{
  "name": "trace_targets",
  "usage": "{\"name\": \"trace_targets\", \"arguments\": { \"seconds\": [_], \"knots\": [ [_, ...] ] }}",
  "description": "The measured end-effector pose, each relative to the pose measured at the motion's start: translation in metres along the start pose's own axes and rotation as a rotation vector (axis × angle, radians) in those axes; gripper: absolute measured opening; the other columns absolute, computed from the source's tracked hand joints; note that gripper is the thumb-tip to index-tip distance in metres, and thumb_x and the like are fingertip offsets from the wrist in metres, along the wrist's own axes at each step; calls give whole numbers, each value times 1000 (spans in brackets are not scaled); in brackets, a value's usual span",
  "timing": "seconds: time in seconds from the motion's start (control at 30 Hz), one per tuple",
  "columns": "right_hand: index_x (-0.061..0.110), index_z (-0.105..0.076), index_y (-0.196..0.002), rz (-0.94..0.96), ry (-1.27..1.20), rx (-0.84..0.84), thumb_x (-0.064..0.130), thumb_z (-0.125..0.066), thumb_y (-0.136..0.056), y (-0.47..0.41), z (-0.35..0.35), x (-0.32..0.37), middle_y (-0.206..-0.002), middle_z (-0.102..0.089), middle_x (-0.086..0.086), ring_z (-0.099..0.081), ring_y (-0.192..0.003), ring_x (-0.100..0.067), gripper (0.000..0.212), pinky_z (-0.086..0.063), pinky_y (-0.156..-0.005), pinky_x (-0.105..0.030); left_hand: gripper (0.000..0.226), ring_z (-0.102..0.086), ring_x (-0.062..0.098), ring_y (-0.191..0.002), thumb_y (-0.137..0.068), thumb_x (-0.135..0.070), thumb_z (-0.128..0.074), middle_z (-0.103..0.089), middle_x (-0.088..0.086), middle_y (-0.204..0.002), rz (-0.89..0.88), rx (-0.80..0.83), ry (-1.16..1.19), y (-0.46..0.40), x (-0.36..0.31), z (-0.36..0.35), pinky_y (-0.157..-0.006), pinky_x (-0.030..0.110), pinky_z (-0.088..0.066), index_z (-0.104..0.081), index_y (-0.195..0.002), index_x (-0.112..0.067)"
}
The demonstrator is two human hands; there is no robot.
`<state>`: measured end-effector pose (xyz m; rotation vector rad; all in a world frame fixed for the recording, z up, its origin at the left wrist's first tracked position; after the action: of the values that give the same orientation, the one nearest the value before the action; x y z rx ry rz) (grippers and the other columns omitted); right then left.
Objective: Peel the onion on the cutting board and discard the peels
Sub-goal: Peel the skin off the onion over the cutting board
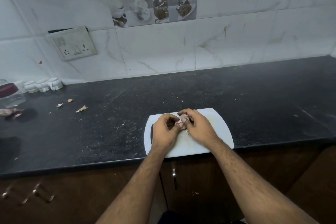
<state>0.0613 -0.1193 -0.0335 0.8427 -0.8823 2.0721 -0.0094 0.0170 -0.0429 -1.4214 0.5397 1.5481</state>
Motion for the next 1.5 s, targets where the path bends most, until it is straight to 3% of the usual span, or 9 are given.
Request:
{"name": "trace_targets", "arguments": {
  "seconds": [0.17, 0.33, 0.53, 0.67, 0.8, 0.97, 1.23, 1.33, 1.5],
  "knots": [
    [43, -49, -128, 15, 183, 84, 22, -43, -104, 4, -5, 7, -126, -60, 18, -58, -111, -8, 32, -53, -89, -42, 23, -74, 9, -95, -89, -7, -77, -79, -5, -99, 7, 15, 30, -3, 1, 1, -92, 31, -60, -74, -108, -20],
    [43, -46, -126, 30, 250, 101, 12, -41, -99, 6, -5, 9, -126, -56, 20, -54, -112, -7, 41, -53, -86, -45, 20, -73, 10, -97, -87, -9, -78, -75, -3, -104, 3, 3, 3, -4, 4, 0, -98, 38, -58, -77, -95, -28],
    [39, -48, -127, 45, 231, 99, 5, -42, -95, 4, -6, 6, -128, -57, 18, -55, -114, -8, 47, -51, -91, -43, 19, -70, 3, -92, -89, -11, -77, -70, -6, -100, -9, 5, -48, -2, 0, 1, -92, 29, -55, -77, -90, -29],
    [37, -51, -128, 37, 262, 110, -3, -43, -90, 2, -10, 4, -127, -58, 17, -53, -117, -7, 56, -35, -95, -34, 9, -64, 7, -96, -90, -19, -74, -65, -10, -98, -77, -1, -208, 0, -5, -1, -86, 23, -45, -73, -90, -28],
    [37, -54, -125, 38, 152, 84, -1, -44, -87, 1, -8, 1, -121, -61, 11, -59, -109, -13, 55, -49, -98, -40, 11, -54, 17, -100, -84, -30, -75, -60, -7, -93, -149, 12, -371, 0, -10, -7, -79, 23, -38, -63, -85, -30],
    [27, -61, -123, 48, 66, 59, 6, -46, -98, 2, -5, 2, -117, -64, 7, -62, -106, -10, 36, -53, -96, -36, 28, -60, 16, -100, -78, -26, -87, -67, -4, -101, -88, 52, -347, -2, -6, -7, -86, 30, -47, -62, -92, -25],
    [25, -54, -122, -52, 71, 71, -8, -46, -87, 4, -3, 3, -97, -59, 6, -59, -94, -9, 49, -52, -87, -31, 24, -65, 9, -89, -79, -12, -87, -71, -3, -96, -49, 63, -182, 1, -5, -3, -77, 10, -45, -67, -91, -17],
    [29, -54, -119, -105, 10, 31, -5, -45, -90, 2, 0, -2, -101, -67, -3, -63, -90, -13, 45, -51, -77, -25, 26, -67, 11, -93, -79, -8, -85, -72, -3, -98, -40, 78, -95, 2, -5, -2, -82, 17, -50, -68, -93, -20],
    [27, -56, -116, -108, -42, -9, 10, -54, -102, 0, 5, -3, -103, -68, 10, -63, -87, -2, 22, -45, -65, -16, 44, -71, 14, -105, -77, -6, -85, -72, -7, -106, -3, 124, 11, 2, -2, 0, -97, 36, -58, -59, -98, -34]
  ]
}}
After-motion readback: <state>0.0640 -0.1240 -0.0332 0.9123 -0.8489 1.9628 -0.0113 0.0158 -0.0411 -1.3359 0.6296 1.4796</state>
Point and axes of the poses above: each hand's wrist, its own y-axis away from the middle knuckle, its own z-axis out of the back of the hand, x = y × z, the point moved 4 cm from there along -y, towards the middle knuckle
